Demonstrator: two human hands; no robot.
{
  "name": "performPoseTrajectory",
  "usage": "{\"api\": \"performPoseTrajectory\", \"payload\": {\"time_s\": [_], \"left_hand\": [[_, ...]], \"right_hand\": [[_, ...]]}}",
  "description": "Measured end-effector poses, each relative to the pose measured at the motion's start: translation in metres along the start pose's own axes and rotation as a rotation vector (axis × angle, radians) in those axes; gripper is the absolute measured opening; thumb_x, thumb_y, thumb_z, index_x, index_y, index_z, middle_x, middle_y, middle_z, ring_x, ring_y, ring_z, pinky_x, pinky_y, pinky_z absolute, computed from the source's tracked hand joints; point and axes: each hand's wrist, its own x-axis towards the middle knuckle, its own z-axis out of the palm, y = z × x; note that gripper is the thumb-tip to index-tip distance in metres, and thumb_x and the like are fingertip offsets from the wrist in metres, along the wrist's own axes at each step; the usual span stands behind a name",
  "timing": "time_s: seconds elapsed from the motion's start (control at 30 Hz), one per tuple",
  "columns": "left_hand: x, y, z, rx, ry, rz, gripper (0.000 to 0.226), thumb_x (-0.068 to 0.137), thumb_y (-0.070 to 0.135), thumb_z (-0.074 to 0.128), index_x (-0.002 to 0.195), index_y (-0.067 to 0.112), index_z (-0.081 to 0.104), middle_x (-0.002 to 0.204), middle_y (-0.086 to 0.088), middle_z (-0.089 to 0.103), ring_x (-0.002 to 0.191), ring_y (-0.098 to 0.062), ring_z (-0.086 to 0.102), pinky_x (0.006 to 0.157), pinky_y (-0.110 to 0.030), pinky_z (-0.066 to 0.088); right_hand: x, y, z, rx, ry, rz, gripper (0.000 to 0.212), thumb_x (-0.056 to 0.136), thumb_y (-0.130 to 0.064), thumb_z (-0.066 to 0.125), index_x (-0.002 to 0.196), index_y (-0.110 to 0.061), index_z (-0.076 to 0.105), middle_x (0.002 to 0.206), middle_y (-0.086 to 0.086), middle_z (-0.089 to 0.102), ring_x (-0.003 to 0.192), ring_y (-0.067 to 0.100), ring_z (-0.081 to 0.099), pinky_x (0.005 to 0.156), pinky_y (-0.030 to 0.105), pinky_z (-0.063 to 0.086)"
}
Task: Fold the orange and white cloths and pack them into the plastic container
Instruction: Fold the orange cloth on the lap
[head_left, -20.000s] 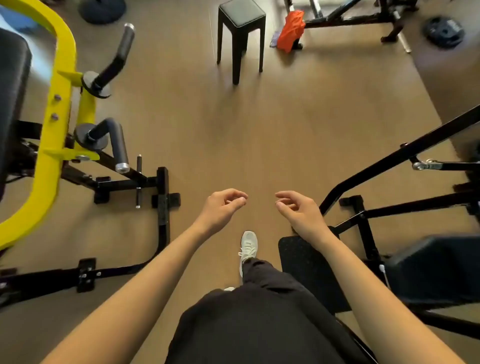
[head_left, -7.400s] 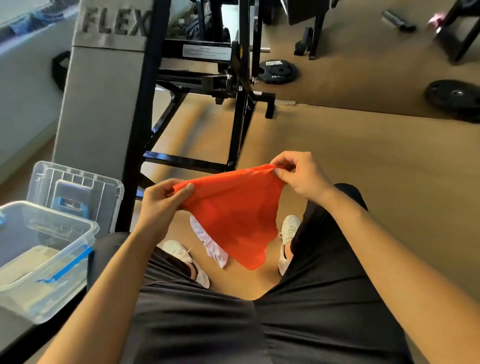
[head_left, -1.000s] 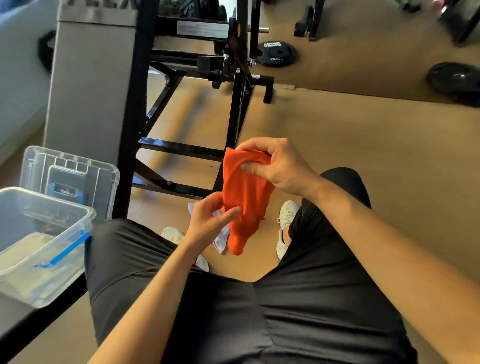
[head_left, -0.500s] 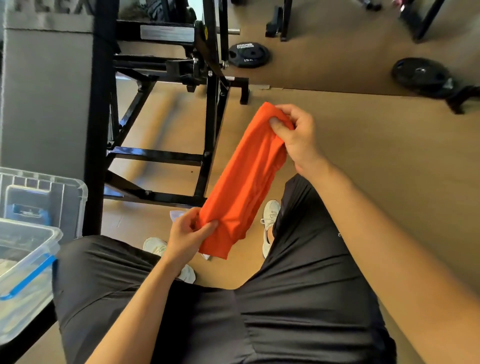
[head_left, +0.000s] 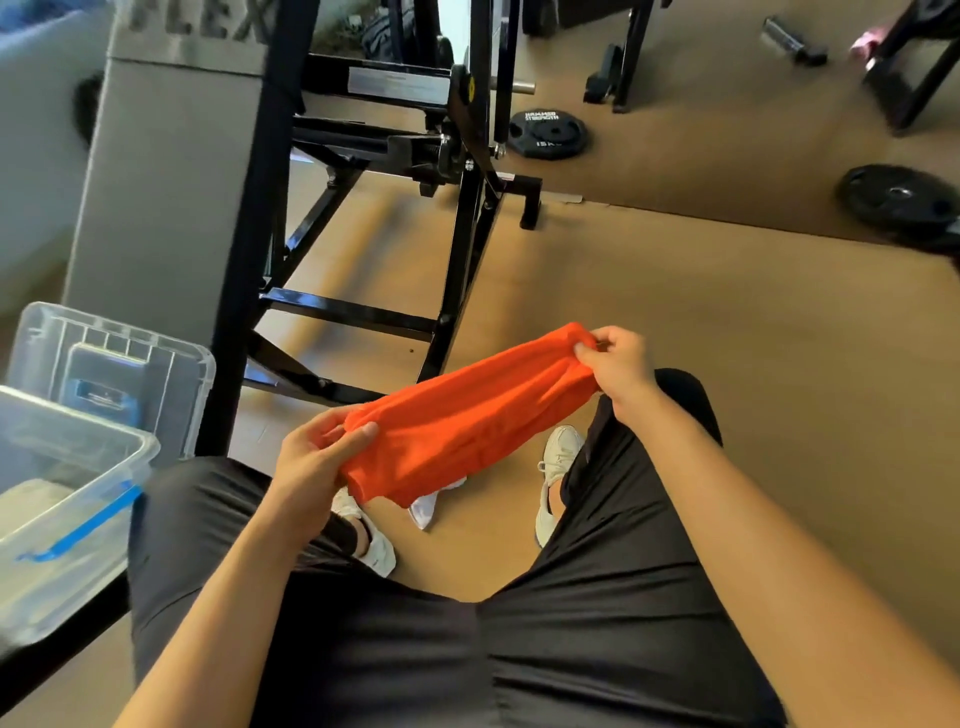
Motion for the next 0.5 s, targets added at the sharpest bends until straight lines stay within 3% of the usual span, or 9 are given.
{"api": "performPoseTrajectory", "payload": {"time_s": [0.2,0.3,0.5], "left_hand": [[0.007,-0.016,-0.001,0.031,0.283,-0.034,0.022,0.087,0.025,0.078,0.105,0.014,0.075,0.094,-0.017,0.076,0.072,-0.022,0.074,0.060,-0.032,0.059],[0.006,-0.022,0.004,0.061,0.278,-0.040,0.022,0.087,0.026,0.078,0.106,0.014,0.074,0.094,-0.014,0.076,0.078,-0.026,0.076,0.057,-0.029,0.059],[0.000,-0.025,0.020,0.101,0.196,-0.005,0.024,0.088,0.021,0.077,0.110,0.014,0.072,0.097,-0.009,0.076,0.082,-0.024,0.075,0.056,-0.027,0.060]], "right_hand": [[-0.025,0.012,0.029,-0.073,-0.034,-0.031,0.019,0.086,-0.022,0.073,0.102,-0.014,0.070,0.097,0.007,0.072,0.092,0.026,0.068,0.076,0.038,0.054],[-0.050,0.004,0.040,-0.093,-0.042,-0.144,0.019,0.085,-0.021,0.074,0.102,-0.014,0.070,0.096,0.002,0.070,0.093,0.022,0.067,0.083,0.039,0.054],[-0.100,-0.007,0.062,-0.088,-0.110,-0.362,0.012,0.086,-0.017,0.074,0.097,-0.018,0.070,0.089,-0.007,0.071,0.084,0.012,0.067,0.076,0.023,0.051]]}}
